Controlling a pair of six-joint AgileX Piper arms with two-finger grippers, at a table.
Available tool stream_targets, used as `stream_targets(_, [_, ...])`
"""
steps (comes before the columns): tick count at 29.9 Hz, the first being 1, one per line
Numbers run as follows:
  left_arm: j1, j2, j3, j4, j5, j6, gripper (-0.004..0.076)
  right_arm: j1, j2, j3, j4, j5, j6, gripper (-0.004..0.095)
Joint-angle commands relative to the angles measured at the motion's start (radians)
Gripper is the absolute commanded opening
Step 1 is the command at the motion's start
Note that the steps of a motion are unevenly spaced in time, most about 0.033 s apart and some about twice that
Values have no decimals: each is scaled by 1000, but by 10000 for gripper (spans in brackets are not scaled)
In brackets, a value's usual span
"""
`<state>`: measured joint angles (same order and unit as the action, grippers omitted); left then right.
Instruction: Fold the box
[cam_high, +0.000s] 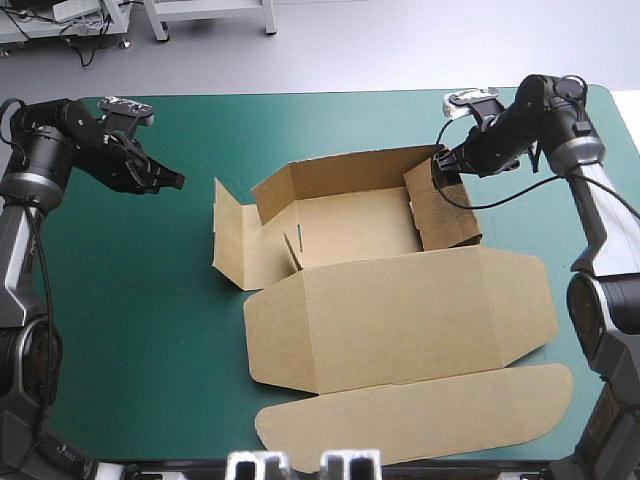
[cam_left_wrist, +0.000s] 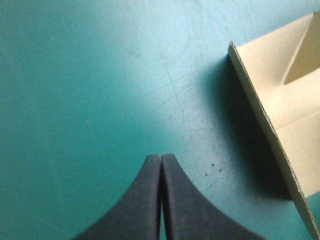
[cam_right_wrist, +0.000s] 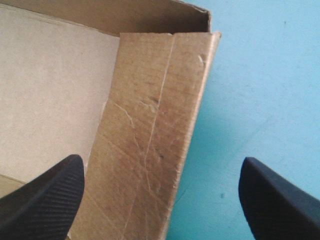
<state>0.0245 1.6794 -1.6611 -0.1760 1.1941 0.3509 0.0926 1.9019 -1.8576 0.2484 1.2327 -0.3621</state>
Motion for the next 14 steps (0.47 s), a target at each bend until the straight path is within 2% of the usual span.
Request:
stream_targets(1, [1,-42,-28,-19,-54,-67,-10,0,-39,-13,-34,16,25,787])
stream_targets(5, [1,-42,-28,15,-72,-105,-10,4,-12,23,-16,16,40,783])
stream_targets(9, [1,-42,-28,26,-82,-109,-10,20,39,25,-15,16,40,713])
stream_targets(11, [1,-42,-28,26,-70,-109,-10,26,61,25,-15,16,40,651])
stream_targets(14, [1,-42,-28,19,-37,-109,-10,29,78,27,-12,16,44,482])
